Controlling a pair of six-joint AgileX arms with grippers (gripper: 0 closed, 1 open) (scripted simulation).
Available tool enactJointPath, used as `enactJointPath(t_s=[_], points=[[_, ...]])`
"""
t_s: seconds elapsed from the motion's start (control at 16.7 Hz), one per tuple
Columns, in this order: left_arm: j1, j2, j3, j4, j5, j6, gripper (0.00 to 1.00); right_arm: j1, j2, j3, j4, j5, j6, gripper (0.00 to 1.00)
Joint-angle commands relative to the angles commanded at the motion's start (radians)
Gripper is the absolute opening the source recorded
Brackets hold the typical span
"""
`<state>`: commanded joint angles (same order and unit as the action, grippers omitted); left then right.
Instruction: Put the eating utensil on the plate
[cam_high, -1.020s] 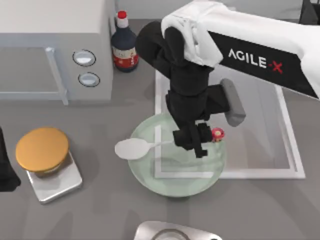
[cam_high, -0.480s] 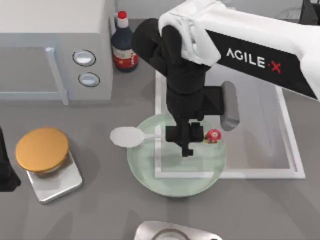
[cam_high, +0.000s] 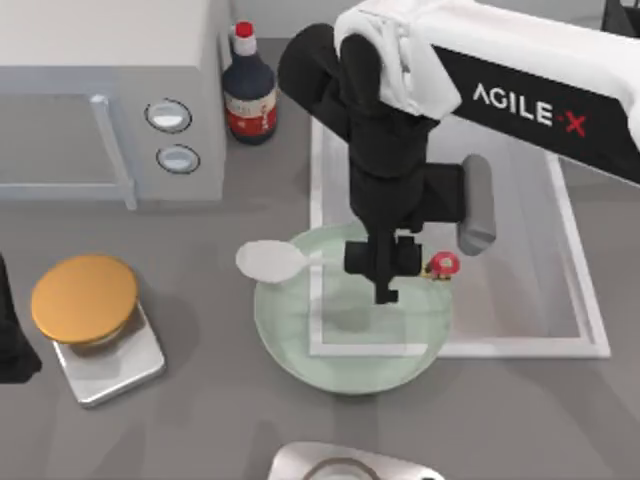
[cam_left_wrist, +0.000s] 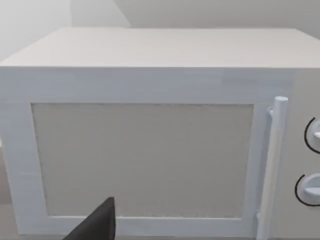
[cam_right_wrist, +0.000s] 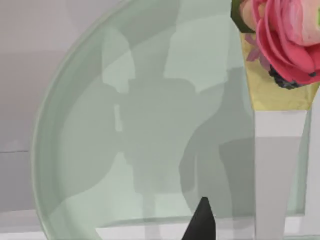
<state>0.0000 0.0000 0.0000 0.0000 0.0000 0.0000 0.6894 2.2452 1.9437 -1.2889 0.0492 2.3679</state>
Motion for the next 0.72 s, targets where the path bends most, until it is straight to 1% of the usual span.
enactJointPath(t_s=[0.42, 0.72], points=[[0.000, 0.000, 0.000, 0.000, 0.000, 0.000, 1.00, -0.044, -0.073, -0.033, -0.028, 0.032, 0.047, 0.00], [0.000, 0.000, 0.000, 0.000, 0.000, 0.000, 1.00, -0.049, -0.085, -0.042, 0.000, 0.030, 0.042, 0.00]])
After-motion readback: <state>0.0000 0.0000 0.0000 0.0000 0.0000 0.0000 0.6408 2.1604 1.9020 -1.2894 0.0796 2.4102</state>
